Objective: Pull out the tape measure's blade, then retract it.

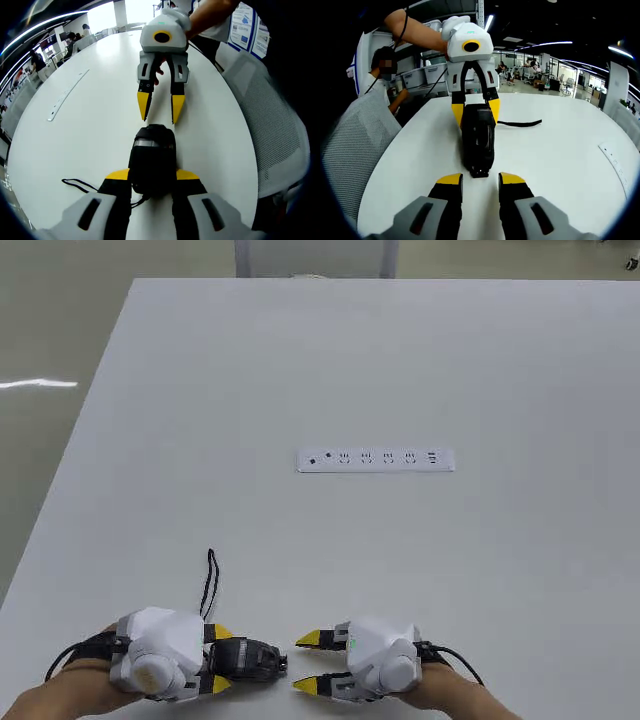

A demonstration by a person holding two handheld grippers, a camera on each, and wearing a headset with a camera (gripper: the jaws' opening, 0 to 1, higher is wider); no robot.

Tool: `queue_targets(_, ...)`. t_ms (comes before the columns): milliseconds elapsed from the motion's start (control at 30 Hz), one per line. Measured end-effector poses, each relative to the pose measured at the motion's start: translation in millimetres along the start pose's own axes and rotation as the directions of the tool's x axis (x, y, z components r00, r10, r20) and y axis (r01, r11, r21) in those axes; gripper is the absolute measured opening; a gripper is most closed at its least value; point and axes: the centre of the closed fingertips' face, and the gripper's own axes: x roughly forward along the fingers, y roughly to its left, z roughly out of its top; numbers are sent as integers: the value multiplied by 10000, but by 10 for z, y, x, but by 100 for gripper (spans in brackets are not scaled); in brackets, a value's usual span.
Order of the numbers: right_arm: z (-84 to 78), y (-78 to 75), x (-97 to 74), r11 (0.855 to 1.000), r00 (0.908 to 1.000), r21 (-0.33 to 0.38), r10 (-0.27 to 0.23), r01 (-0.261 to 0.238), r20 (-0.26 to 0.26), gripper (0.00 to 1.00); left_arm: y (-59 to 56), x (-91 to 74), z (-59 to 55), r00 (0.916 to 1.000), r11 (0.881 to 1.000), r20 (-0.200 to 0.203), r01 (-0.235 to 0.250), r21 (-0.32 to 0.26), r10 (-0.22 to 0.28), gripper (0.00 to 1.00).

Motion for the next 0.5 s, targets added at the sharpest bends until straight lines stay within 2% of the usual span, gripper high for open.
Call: queue_targets(500,-49,16,176,9991,9991,-217,370,-374,-205,22,3,1,2,9995,10000,311,13,-77,-11,27)
